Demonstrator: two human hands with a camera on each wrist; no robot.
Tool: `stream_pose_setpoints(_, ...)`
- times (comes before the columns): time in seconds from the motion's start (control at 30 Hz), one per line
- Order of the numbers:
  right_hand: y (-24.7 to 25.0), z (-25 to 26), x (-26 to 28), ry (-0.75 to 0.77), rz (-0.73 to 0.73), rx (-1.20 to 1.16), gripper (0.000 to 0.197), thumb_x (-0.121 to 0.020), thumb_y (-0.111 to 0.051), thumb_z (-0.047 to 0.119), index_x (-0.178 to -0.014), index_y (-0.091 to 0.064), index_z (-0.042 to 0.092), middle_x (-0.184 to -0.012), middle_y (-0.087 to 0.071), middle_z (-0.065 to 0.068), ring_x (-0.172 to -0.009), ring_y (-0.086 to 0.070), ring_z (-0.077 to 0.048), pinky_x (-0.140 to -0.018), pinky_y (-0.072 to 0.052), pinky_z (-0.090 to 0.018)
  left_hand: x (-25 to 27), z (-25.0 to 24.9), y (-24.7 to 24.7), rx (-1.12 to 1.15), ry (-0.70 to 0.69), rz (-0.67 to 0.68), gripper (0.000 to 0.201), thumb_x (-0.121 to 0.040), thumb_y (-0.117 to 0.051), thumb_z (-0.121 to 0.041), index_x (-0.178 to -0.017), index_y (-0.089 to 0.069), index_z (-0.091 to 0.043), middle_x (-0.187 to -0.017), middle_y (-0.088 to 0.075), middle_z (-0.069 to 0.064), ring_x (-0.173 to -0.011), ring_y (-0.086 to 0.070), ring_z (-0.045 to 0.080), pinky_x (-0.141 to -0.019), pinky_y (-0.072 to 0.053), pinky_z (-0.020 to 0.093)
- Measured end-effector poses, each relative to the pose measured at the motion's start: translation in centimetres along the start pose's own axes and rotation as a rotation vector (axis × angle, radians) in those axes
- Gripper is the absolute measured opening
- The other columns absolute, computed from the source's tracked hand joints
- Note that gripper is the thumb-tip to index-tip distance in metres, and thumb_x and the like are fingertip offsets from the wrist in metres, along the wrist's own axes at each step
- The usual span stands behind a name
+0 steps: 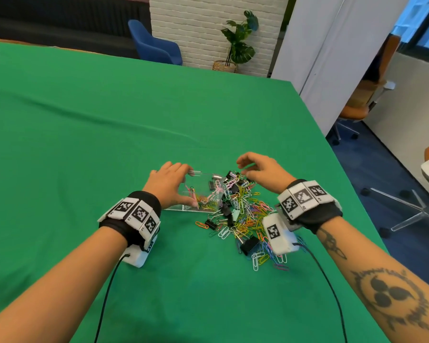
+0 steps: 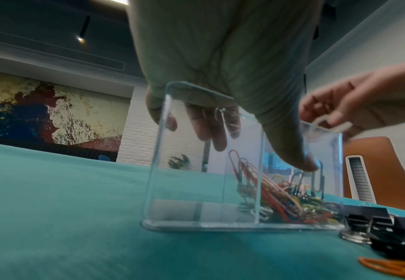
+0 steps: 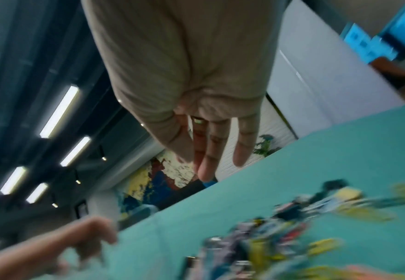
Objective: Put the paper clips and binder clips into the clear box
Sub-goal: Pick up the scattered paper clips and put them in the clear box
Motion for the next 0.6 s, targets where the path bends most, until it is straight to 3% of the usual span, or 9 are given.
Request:
stream_pose_setpoints(0.07,0.9,-3.1,1.5,-0.128,0.098,0.305,0.034,-0.089,-0.049,0.001,-0.123,-0.051,0.007,-0.131,-0.051,-0.012,-0.115,-0.051,-0.021,-0.099,-0.038,-0.025,0.0,0.0,0.0,-0.005,-0.001,-0.002,0.08,-0.057,-0.066,-0.067,-0.121,-0.043,-0.024,-0.108,-0.053,-0.004,-0.104,-0.042,0.015,-0.084,-0.039,0.034)
stream_pose_setpoints(0.13,1.0,-5.7,3.2,-0.275,0.237,0.549,0.044,-0.089,-0.053,0.012,-0.132,-0.043,0.011,-0.144,-0.035,-0.015,-0.131,-0.039,-0.026,-0.109,-0.031,-0.031,0.0,-0.1,0.0,-0.004,0.002,-0.004,0.08,-0.058,-0.067,-0.066,-0.122,-0.043,-0.024,-0.108,-0.054,-0.004,-0.104,-0.043,0.015,-0.083,-0.039,0.034)
stream_pose_setpoints(0.23,0.0,-7.3,5.4,-0.445,0.386,0.588,0.069,-0.091,-0.05,0.042,-0.146,-0.018,0.017,-0.156,-0.006,-0.016,-0.143,-0.019,-0.031,-0.117,-0.022,-0.042,0.1,-0.2,0.1,-0.005,0.003,-0.017,0.079,-0.058,-0.068,-0.065,-0.121,-0.044,-0.024,-0.108,-0.054,-0.005,-0.104,-0.043,0.015,-0.082,-0.038,0.032)
stream_pose_setpoints(0.33,-1.8,-6.7,6.3,-0.438,0.473,0.523,0.073,-0.092,-0.039,0.052,-0.148,-0.007,0.018,-0.157,-0.003,-0.015,-0.144,-0.014,-0.029,-0.118,-0.017,-0.043,0.1,-0.2,0.2,-0.005,0.003,-0.017,0.079,-0.058,-0.068,-0.065,-0.121,-0.044,-0.023,-0.107,-0.055,-0.004,-0.103,-0.043,0.015,-0.081,-0.037,0.032)
stream_pose_setpoints(0.4,-2.1,-5.9,6.5,-0.384,0.434,0.362,0.071,-0.094,-0.04,0.045,-0.149,-0.007,0.014,-0.157,-0.009,-0.012,-0.144,-0.015,-0.025,-0.118,-0.018,-0.04,0.1,-0.2,0.2,-0.005,0.005,-0.012,0.079,-0.059,-0.068,-0.065,-0.121,-0.044,-0.023,-0.107,-0.054,-0.005,-0.103,-0.043,0.015,-0.081,-0.037,0.032)
stream_pose_setpoints(0.5,-0.6,-6.0,5.9,-0.396,0.207,0.152,0.067,-0.094,-0.048,0.033,-0.148,-0.014,0.014,-0.154,-0.021,-0.01,-0.14,-0.027,-0.026,-0.115,-0.026,-0.04,0.1,-0.3,0.2,0.005,0.005,-0.015,0.078,-0.059,-0.068,-0.064,-0.121,-0.044,-0.023,-0.108,-0.055,-0.004,-0.103,-0.043,0.015,-0.082,-0.037,0.032)
stream_pose_setpoints(0.6,1.2,-8.0,4.1,-0.431,0.05,0.305,0.065,-0.094,-0.046,0.032,-0.147,-0.015,0.01,-0.155,-0.016,-0.012,-0.142,-0.023,-0.027,-0.116,-0.022,-0.039,0.1,-0.4,0.3,0.005,0.003,-0.019,0.077,-0.059,-0.069,-0.063,-0.121,-0.044,-0.023,-0.107,-0.055,-0.005,-0.1,-0.042,0.013,-0.081,-0.037,0.032)
Point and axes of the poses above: each hand's wrist, its own x-axis away from the middle knuckle, its own y-axis out of the back of the hand, z = x × y, the point moved 2 cm from there along -x, towards the middle knuckle
